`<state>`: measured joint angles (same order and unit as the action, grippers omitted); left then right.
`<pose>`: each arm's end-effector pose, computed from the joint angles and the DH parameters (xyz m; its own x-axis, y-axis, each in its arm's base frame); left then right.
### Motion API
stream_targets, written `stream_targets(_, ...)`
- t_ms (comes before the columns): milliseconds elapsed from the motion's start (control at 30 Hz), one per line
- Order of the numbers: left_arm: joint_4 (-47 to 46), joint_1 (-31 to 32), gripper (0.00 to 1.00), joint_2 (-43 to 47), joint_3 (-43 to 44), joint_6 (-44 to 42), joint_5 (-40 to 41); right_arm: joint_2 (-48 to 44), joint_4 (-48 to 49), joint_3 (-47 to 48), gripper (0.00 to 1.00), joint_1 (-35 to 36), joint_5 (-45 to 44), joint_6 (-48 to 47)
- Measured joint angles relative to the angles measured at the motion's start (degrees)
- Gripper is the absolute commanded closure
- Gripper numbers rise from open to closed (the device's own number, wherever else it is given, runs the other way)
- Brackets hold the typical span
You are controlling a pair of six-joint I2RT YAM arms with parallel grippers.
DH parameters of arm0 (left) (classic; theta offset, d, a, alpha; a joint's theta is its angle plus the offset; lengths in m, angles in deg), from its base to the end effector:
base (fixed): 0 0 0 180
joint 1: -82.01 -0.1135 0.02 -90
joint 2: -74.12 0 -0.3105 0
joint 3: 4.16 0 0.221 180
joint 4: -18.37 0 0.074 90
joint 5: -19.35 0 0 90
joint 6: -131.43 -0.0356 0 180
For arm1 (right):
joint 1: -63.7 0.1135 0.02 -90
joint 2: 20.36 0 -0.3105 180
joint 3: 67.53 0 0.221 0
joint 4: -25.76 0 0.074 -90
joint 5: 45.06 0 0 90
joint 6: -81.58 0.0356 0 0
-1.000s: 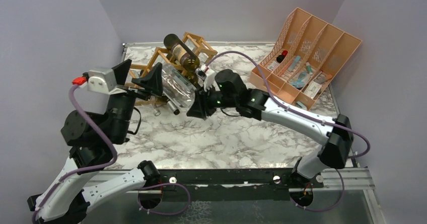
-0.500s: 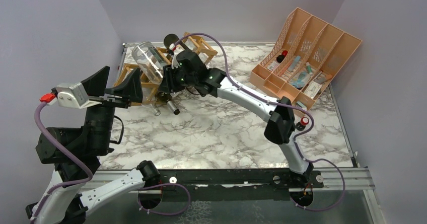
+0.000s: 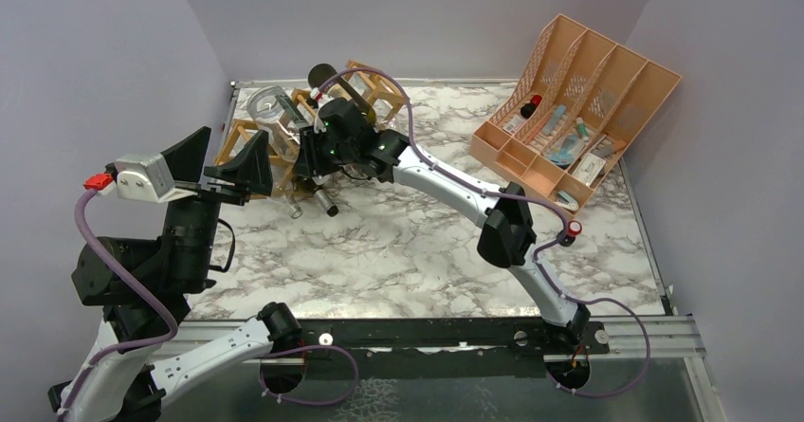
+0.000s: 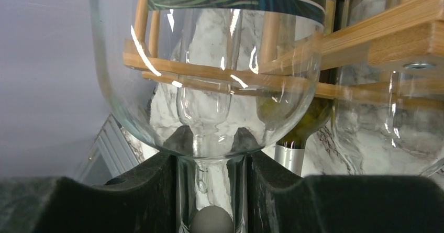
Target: Put the wine bottle on the wine rack
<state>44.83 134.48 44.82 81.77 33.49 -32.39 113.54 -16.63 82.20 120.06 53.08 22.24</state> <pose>-0.0075 0.0460 0.5013 0.3442 -0.2700 -0.8992 0.2514 0.9493 -0.1888 0.2981 0.4571 0.3487 -0.6691 -0.0943 -0.7371 -0.6430 0.5709 0.5106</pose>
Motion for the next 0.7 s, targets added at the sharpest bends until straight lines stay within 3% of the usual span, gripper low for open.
stream_targets(267,-0.15,0.0,0.01,0.11,-0.59,-0.02,0.0,0.15,2.23,0.0,0.5,0.0,-0.22,-0.07)
stream_targets(600,-0.33,0.0,0.01,0.13,-0.87,-0.09,0.66,-0.42,5.88,-1.22,0.49,-0.07,-1.51,-0.72)
stream_targets(700,-0.33,0.0,0.01,0.13,-0.87,-0.09,0.96,-1.9,7.3,-3.98,0.44,-0.07,-1.86,-0.74)
